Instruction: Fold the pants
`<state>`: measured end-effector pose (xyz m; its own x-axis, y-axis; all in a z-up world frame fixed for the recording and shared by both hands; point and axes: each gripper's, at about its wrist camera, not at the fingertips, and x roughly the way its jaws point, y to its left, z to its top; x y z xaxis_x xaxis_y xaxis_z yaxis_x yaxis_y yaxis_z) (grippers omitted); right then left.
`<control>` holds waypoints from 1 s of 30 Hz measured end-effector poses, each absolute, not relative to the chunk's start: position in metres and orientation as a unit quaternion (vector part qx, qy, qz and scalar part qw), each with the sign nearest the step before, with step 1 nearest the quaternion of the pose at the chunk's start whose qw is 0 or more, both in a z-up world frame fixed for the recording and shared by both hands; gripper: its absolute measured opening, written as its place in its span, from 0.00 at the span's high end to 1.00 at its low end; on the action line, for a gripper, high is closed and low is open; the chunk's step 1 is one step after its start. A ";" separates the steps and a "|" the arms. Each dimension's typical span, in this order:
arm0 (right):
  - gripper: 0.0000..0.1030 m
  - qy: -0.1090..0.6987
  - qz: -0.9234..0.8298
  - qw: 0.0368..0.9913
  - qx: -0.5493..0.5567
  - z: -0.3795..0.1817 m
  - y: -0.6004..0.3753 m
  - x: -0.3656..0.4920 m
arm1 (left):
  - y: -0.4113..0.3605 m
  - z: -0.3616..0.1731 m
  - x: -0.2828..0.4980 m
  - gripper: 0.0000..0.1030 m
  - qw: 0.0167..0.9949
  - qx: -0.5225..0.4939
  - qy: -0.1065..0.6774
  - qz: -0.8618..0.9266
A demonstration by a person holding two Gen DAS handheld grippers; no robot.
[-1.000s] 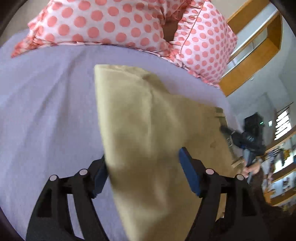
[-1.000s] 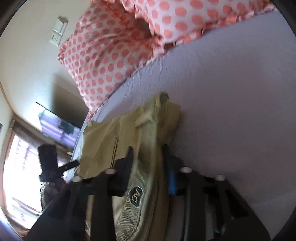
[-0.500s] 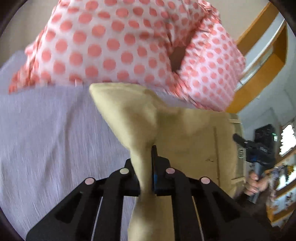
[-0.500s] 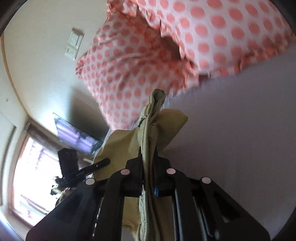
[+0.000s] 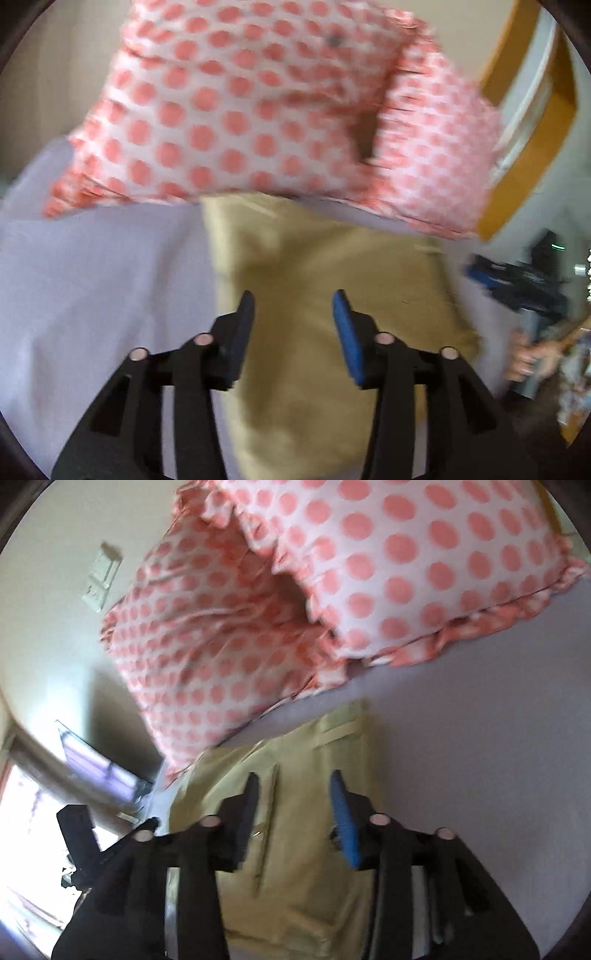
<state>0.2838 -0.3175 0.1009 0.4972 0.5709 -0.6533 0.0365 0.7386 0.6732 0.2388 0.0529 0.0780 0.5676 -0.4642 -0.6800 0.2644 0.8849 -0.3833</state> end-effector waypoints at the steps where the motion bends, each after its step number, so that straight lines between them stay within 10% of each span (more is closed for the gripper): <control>1: 0.42 0.489 0.163 0.796 0.318 0.094 -0.312 0.287 | 0.047 0.073 0.240 0.50 0.869 -0.123 0.427 -0.217; 8: 0.35 0.544 0.099 0.783 0.286 0.074 -0.299 0.289 | 0.025 0.039 0.253 0.51 0.858 -0.088 0.477 -0.171; 14: 0.01 0.430 0.101 0.883 0.162 0.144 -0.265 0.164 | 0.031 0.069 0.138 0.02 0.913 -0.002 0.393 -0.104; 30: 0.01 0.454 0.047 0.890 0.005 0.088 -0.175 0.079 | 0.024 0.012 0.060 0.02 0.913 0.020 0.407 -0.027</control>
<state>0.0792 -0.1754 0.0878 0.5834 0.0882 -0.8074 -0.0789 0.9955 0.0518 0.0603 0.0244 0.0119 0.6665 -0.0337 -0.7448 0.0664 0.9977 0.0142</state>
